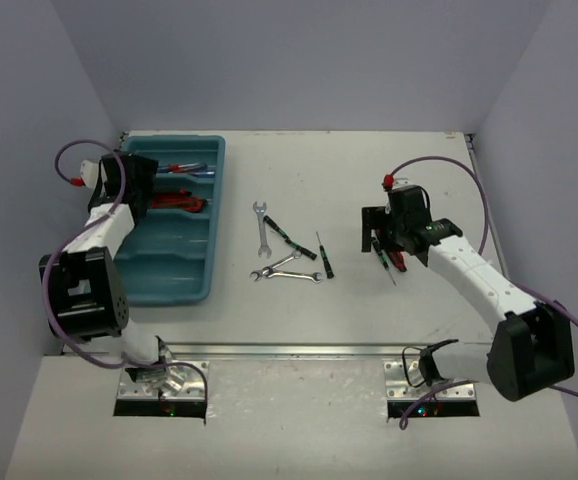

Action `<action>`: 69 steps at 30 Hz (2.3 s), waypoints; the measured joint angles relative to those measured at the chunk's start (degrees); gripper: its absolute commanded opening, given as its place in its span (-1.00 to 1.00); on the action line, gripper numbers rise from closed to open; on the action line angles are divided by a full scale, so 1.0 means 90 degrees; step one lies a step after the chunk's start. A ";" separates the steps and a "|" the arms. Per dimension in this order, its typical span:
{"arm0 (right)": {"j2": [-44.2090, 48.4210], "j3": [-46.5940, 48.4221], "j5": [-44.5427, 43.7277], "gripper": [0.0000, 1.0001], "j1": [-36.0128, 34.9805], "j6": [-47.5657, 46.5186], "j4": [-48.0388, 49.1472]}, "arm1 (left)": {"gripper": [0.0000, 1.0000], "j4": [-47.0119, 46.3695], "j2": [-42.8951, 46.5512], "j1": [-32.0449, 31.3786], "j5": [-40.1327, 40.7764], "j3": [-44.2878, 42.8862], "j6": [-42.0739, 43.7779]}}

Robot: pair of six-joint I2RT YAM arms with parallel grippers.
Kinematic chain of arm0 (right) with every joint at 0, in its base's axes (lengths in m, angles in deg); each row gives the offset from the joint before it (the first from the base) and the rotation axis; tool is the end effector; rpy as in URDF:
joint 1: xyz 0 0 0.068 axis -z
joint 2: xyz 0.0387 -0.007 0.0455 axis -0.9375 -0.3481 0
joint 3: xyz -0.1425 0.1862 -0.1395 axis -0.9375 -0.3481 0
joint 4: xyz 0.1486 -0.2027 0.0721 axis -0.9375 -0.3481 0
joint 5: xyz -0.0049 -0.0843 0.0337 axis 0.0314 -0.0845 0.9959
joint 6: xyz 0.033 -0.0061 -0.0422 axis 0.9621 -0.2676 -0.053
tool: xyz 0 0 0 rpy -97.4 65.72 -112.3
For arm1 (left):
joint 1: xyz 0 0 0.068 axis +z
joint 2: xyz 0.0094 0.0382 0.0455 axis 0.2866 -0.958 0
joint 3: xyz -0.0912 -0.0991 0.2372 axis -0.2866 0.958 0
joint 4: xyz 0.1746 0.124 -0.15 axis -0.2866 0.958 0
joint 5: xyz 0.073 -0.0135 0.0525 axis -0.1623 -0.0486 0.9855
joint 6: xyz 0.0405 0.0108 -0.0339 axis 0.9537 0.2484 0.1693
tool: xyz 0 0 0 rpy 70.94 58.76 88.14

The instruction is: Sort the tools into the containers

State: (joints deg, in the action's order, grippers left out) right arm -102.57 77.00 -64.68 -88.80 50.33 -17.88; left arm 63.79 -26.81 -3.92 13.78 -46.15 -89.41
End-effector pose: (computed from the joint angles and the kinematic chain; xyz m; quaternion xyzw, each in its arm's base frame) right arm 0.2421 0.0770 0.2416 0.0563 0.9303 0.0421 0.3600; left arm 0.3438 0.0851 0.2411 -0.5603 0.6817 -0.1017 0.4594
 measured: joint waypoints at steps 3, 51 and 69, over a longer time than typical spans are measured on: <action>-0.0790 0.0243 0.0483 0.95 0.0410 -0.0379 0.0047 | 1.00 0.0152 0.0765 0.0000 -0.0255 0.0079 0.0042; -0.3771 0.1241 0.1053 -0.71 0.1506 -0.0645 0.0301 | 1.00 0.1272 0.5196 -0.0578 -0.4011 0.2666 0.3183; -0.1329 0.0505 0.0289 -1.00 0.0086 -0.0331 0.0199 | 1.00 -0.0547 0.4955 -0.1891 -0.4378 0.3590 0.2341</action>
State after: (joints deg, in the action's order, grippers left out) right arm -114.53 81.54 -62.08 -88.03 47.35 -16.10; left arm 58.87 17.79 -20.94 -25.63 -13.83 -68.34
